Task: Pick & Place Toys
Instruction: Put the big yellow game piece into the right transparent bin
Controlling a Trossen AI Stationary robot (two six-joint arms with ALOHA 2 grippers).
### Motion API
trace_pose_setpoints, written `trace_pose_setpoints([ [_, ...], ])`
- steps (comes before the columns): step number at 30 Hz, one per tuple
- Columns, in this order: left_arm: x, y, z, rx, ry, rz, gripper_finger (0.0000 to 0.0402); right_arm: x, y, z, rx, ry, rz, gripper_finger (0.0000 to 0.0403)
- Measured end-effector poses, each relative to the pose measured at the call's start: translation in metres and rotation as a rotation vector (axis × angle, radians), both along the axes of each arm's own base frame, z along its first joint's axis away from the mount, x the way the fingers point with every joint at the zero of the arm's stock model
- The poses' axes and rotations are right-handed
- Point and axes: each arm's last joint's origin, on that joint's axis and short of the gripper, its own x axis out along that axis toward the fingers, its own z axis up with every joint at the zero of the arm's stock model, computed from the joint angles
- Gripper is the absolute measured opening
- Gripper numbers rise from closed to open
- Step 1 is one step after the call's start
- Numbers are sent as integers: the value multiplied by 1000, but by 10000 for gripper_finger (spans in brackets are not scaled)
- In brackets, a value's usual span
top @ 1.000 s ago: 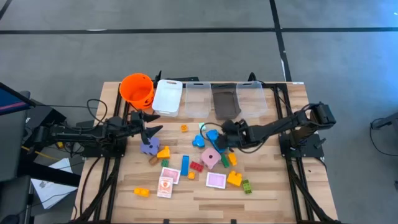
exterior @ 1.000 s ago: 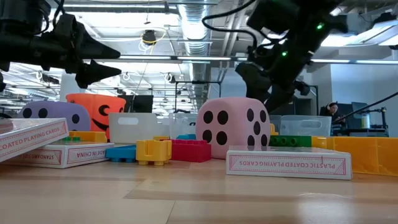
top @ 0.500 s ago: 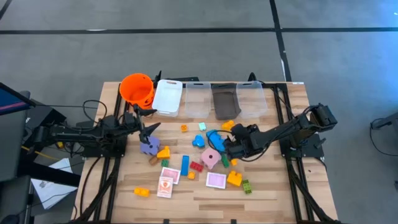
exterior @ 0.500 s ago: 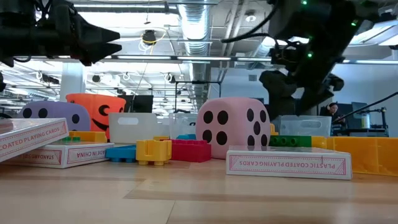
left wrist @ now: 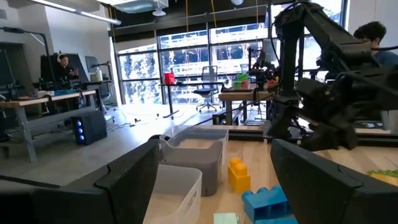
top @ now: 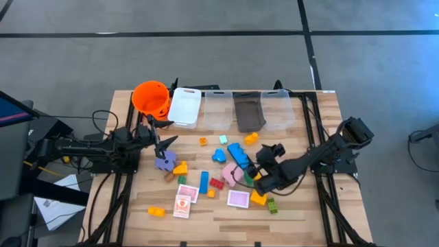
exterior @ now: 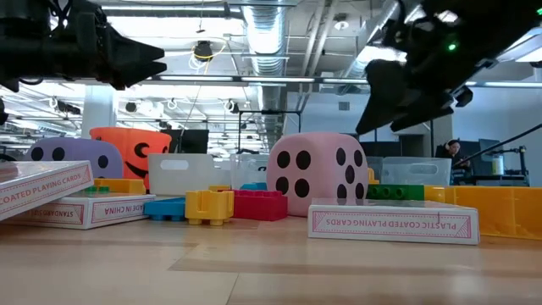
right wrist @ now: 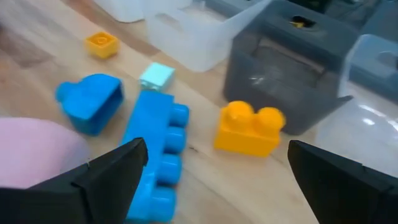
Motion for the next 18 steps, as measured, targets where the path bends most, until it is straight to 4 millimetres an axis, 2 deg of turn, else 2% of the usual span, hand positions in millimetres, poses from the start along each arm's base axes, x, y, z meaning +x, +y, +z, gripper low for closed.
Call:
trace_pose_setpoints([
  [7,1,0,-1,-5,11,-1,301,-2,9,0,46,-82,-15,398],
  [11,1,0,-2,-8,17,-1,301,-3,10,-6,29,-72,-28,399],
  [14,1,0,-2,-10,21,-1,301,0,10,-19,-35,-48,-34,399],
  [18,2,0,-4,-11,39,-1,301,3,10,-46,-119,-8,-61,399],
])
